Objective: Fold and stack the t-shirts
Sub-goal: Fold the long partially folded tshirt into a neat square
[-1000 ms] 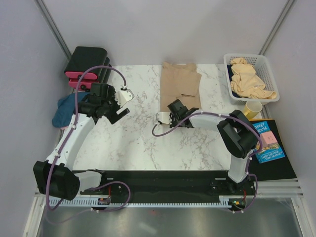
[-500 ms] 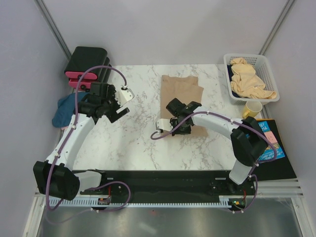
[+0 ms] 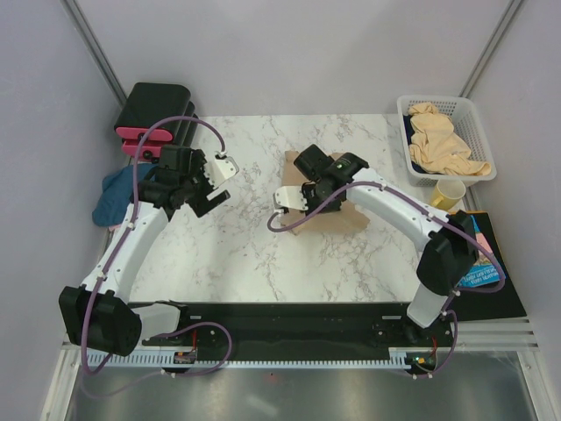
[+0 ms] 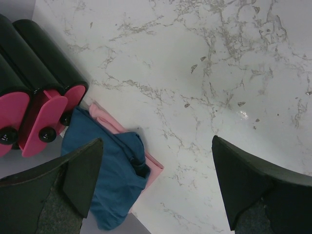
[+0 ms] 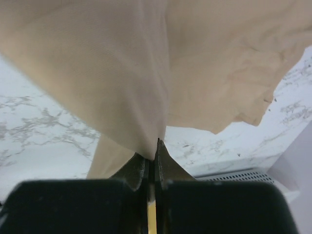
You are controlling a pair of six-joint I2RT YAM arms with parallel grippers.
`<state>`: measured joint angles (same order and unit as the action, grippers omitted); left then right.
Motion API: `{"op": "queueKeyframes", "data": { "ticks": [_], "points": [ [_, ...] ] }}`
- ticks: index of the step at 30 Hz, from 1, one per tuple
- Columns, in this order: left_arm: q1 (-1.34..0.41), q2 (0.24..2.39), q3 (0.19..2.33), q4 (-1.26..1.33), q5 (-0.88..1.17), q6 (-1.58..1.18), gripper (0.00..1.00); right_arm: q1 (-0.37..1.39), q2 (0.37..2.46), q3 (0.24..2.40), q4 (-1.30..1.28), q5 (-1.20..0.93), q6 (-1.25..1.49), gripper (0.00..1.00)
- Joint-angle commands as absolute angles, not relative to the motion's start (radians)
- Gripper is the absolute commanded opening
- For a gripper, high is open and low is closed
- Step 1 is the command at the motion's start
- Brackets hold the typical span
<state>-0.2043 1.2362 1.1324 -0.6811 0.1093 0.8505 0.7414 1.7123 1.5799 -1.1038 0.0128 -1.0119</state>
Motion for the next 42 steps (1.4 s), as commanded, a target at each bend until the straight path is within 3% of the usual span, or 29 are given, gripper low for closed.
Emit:
{"op": "queueKeyframes", "data": {
  "ticks": [1, 21, 42],
  "points": [
    [-0.206, 1.236, 1.173, -0.65, 0.143, 0.848, 1.0, 0.689, 1.792, 1.626, -0.939, 0.124, -1.071, 0.0],
    [-0.206, 1.258, 1.147, -0.638, 0.144, 0.841, 1.0, 0.589, 2.011, 1.831, -0.769, 0.164, -1.16, 0.0],
    [-0.206, 1.322, 1.198, -0.638, 0.13, 0.851, 1.0, 0.54, 2.048, 1.825, -0.549, 0.182, -1.178, 0.0]
  ]
}}
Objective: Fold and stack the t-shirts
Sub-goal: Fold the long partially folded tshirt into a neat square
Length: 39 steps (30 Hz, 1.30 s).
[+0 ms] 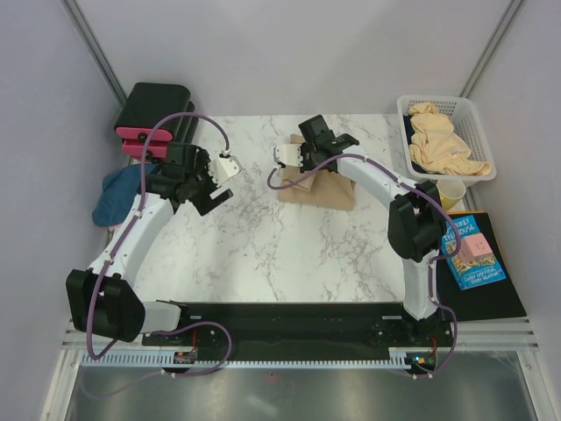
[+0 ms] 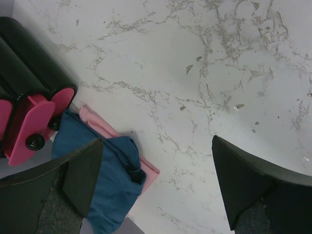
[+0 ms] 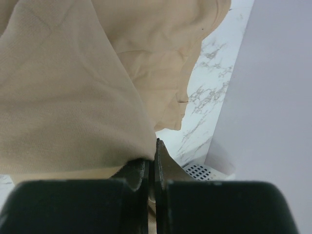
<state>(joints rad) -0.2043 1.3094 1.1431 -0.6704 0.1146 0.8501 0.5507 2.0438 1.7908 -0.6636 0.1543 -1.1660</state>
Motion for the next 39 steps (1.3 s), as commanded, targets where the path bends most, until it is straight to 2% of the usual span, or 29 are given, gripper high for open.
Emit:
{"op": "queueKeyframes", "data": {
  "ticks": [1, 9, 11, 12, 14, 15, 16, 17, 19, 20, 23, 25, 29, 39],
  "points": [
    [-0.206, 1.322, 1.201, -0.638, 0.13, 0.853, 1.0, 0.54, 2.048, 1.824, -0.542, 0.183, -1.18, 0.0],
    [-0.206, 1.358, 1.23, -0.64, 0.127, 0.858, 1.0, 0.52, 2.065, 1.825, -0.465, 0.198, -1.189, 0.0],
    [-0.206, 1.361, 1.235, -0.64, 0.129, 0.853, 1.0, 0.515, 2.083, 1.81, -0.404, 0.239, -1.192, 0.06],
    [-0.206, 1.367, 1.236, -0.64, 0.129, 0.851, 1.0, 0.508, 2.088, 1.798, -0.364, 0.253, -1.19, 0.19],
    [-0.206, 1.371, 1.235, -0.641, 0.13, 0.845, 1.0, 0.494, 2.117, 1.732, -0.134, 0.357, -1.19, 0.36],
    [-0.206, 1.371, 1.232, -0.641, 0.132, 0.844, 1.0, 0.489, 2.135, 1.712, -0.033, 0.415, -1.212, 0.49],
    [-0.206, 1.377, 1.23, -0.643, 0.133, 0.842, 1.0, 0.485, 2.161, 1.695, 0.22, 0.473, -1.236, 0.57],
    [-0.206, 1.381, 1.229, -0.647, 0.133, 0.841, 1.0, 0.468, 2.233, 1.687, 0.361, 0.527, -1.308, 0.69],
    [-0.206, 1.387, 1.229, -0.65, 0.13, 0.842, 1.0, 0.451, 2.325, 1.75, 0.592, 0.673, -1.38, 0.71],
    [-0.206, 1.388, 1.23, -0.653, 0.133, 0.844, 1.0, 0.433, 2.403, 1.847, 0.616, 0.707, -1.399, 0.81],
    [-0.206, 1.39, 1.232, -0.657, 0.133, 0.841, 1.0, 0.411, 2.468, 1.969, 0.577, 0.764, -1.379, 0.82],
    [-0.206, 1.385, 1.229, -0.66, 0.135, 0.835, 1.0, 0.408, 2.47, 1.977, 0.575, 0.782, -1.364, 0.83],
    [-0.206, 1.378, 1.216, -0.663, 0.14, 0.827, 1.0, 0.408, 2.407, 1.902, 0.5, 0.749, -1.29, 0.93],
    [-0.206, 1.382, 1.233, -0.666, 0.156, 0.808, 1.0, 0.408, 2.329, 1.809, 0.353, 0.67, -1.186, 0.95]
  ]
}}
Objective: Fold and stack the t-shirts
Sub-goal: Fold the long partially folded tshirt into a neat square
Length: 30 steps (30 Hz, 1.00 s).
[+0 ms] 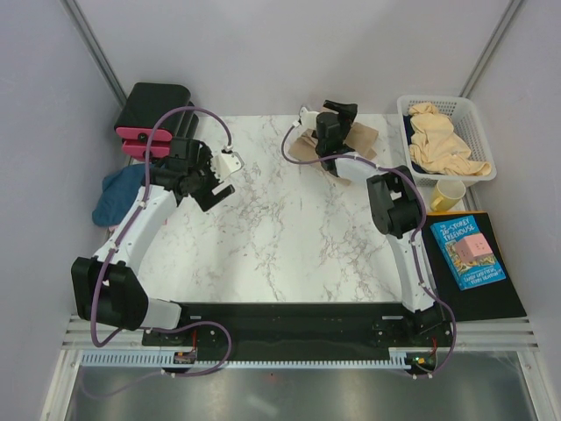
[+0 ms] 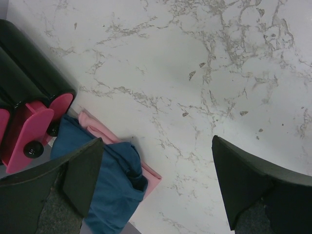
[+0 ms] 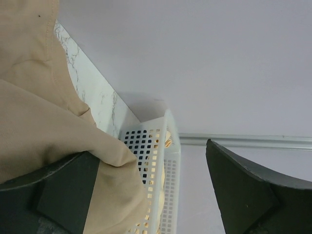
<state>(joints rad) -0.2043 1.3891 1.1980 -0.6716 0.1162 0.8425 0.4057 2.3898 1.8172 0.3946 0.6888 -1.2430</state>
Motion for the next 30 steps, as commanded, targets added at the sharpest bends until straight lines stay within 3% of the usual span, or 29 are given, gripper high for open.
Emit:
{"op": "queueKeyframes", "data": {
  "ticks": [1, 17, 19, 24, 30],
  "points": [
    [-0.206, 1.384, 1.236, -0.667, 0.158, 0.807, 1.0, 0.408, 2.329, 1.813, 0.342, 0.672, -1.174, 0.96],
    [-0.207, 1.379, 1.235, -0.675, 0.179, 0.799, 1.0, 0.394, 2.316, 1.854, 0.281, 0.655, -1.1, 0.98],
    [-0.207, 1.381, 1.235, -0.675, 0.179, 0.799, 1.0, 0.385, 2.3, 1.914, 0.159, 0.638, -1.004, 0.9],
    [-0.207, 1.364, 1.232, -0.678, 0.173, 0.81, 1.0, 0.382, 2.185, 1.941, -0.243, 0.346, -0.795, 0.75],
    [-0.207, 1.351, 1.221, -0.677, 0.161, 0.813, 1.0, 0.4, 2.022, 1.798, -0.439, 0.118, -0.742, 0.77]
  ]
}}
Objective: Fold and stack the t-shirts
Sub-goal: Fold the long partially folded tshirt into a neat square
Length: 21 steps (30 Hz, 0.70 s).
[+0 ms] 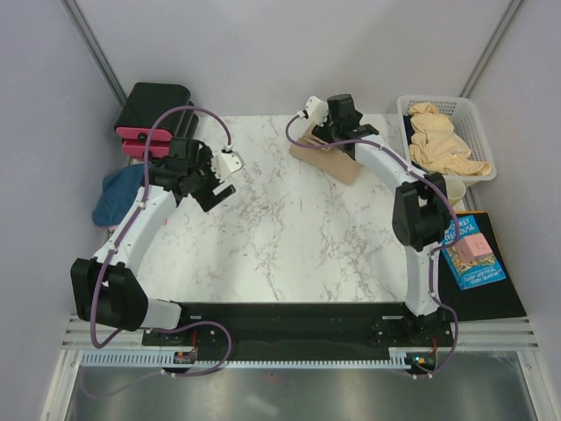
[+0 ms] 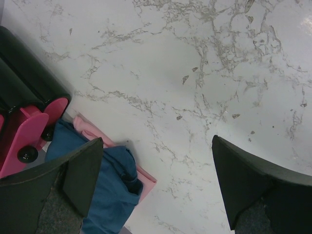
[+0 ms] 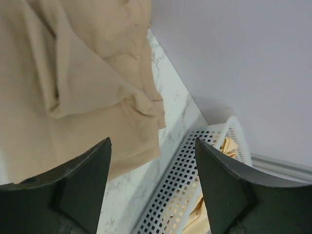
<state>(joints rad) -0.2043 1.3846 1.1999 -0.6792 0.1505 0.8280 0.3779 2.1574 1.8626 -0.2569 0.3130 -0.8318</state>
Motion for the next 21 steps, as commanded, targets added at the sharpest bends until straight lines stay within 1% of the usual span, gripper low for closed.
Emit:
{"op": "queueKeyframes", "data": {
  "ticks": [1, 3, 8, 13, 21],
  "points": [
    [-0.207, 1.348, 1.221, -0.678, 0.161, 0.813, 1.0, 0.413, 1.984, 1.743, -0.445, 0.109, -0.741, 0.76],
    [-0.207, 1.347, 1.223, -0.676, 0.158, 0.811, 1.0, 0.423, 1.933, 1.686, -0.462, 0.084, -0.736, 0.76],
    [-0.207, 1.35, 1.239, -0.678, 0.16, 0.81, 1.0, 0.457, 1.898, 1.548, -0.469, 0.045, -0.718, 0.71],
    [-0.207, 1.356, 1.259, -0.68, 0.16, 0.81, 1.0, 0.46, 1.951, 1.525, -0.451, 0.052, -0.68, 0.67],
    [-0.207, 1.348, 1.258, -0.68, 0.152, 0.821, 1.0, 0.46, 2.038, 1.532, -0.362, 0.104, -0.687, 0.67]
  ]
}}
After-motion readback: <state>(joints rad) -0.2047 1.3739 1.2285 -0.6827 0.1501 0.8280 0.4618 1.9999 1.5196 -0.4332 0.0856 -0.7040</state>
